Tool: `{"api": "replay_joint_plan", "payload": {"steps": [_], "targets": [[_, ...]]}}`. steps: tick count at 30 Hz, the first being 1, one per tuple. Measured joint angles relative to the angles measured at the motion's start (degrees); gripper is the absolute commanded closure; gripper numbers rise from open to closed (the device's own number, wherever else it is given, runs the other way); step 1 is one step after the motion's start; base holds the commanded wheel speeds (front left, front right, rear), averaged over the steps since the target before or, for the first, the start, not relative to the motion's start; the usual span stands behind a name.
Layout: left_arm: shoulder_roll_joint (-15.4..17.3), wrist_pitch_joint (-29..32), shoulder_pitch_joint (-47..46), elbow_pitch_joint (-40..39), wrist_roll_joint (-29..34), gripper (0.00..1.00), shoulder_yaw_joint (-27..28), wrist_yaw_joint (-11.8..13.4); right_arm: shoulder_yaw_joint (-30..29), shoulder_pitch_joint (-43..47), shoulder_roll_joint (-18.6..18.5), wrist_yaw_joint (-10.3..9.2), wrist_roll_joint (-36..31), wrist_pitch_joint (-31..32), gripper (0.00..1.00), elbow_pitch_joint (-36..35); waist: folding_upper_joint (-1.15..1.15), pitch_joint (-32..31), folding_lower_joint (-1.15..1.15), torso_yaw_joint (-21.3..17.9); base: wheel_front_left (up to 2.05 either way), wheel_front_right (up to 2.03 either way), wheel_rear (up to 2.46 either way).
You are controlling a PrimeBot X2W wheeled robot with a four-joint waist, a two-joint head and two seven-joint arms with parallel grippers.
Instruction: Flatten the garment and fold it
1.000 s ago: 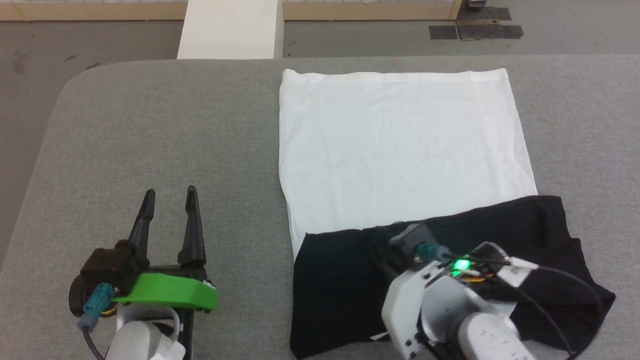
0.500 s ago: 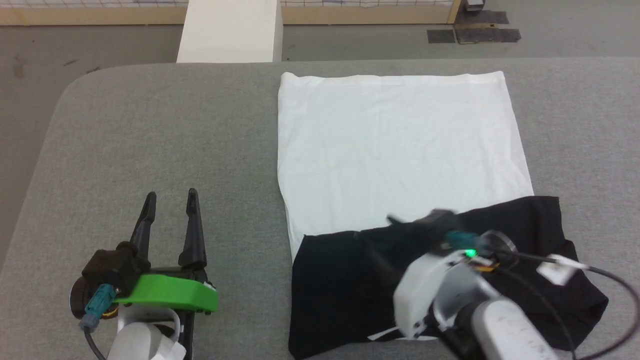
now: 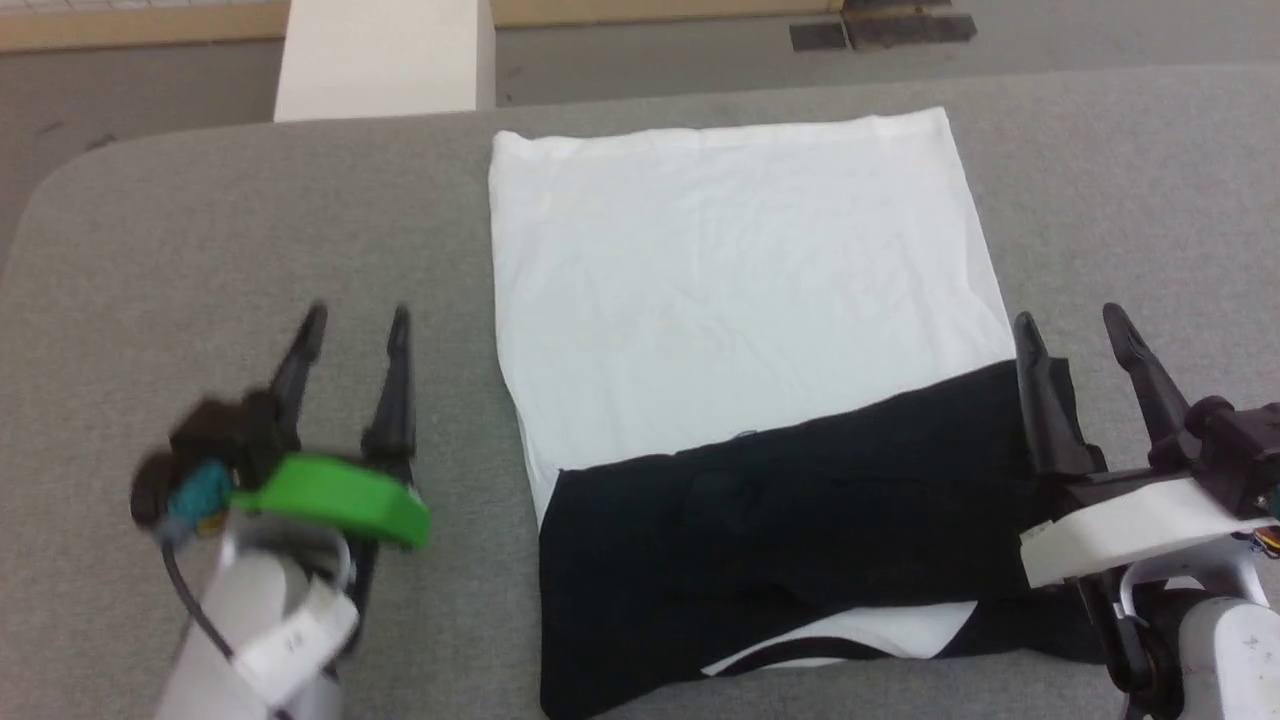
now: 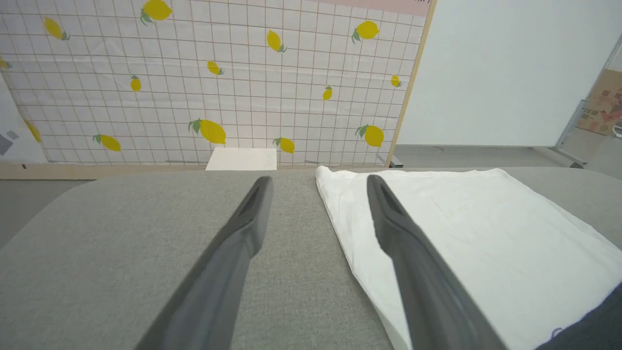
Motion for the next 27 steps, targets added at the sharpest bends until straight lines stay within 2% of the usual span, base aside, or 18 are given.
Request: {"api": "replay_joint_plan", "payload": {"steps": [4, 8, 16, 20, 27], "targets": [[3.52, 5.24, -10.22, 1.83, -0.75, 0.00, -0.99, -1.38, -0.40, -0.77, 0.04, 0.00, -0.08, -0.59, 0.00, 0.38, 0.00, 3.00, 0.00, -0.94, 0.00, 0.00, 0.00], [9.14, 12.62, -21.15, 5.11, -1.13, 0.00, -3.50, -2.31, 0.69, -3.82, 0.04, 0.00, 0.65, -1.78, 0.00, 1.40, 0.00, 6.55, 0.01, -2.26, 0.00, 0.00, 0.00], [17.49, 27.85, -38.28, 11.70, -7.87, 0.00, -7.35, -2.38, 4.76, -8.99, 0.10, 0.00, 3.80, -4.08, 0.00, 4.42, 0.00, 13.61, 0.01, -6.69, 0.00, 0.00, 0.00], [19.09, 36.18, -44.80, 14.61, -8.86, 0.00, -7.61, -2.41, 5.48, -10.21, 0.07, 0.00, 4.89, -5.57, 0.00, 5.25, 0.00, 16.88, 0.01, -9.06, 0.00, 0.00, 0.00], [19.24, 49.00, -52.07, 17.40, -9.54, 0.00, -8.56, -0.44, 7.80, -11.37, 0.09, 0.00, 7.35, -7.73, 0.00, 5.57, 0.00, 21.88, 0.01, -13.38, 0.00, 0.00, 0.00]]}}
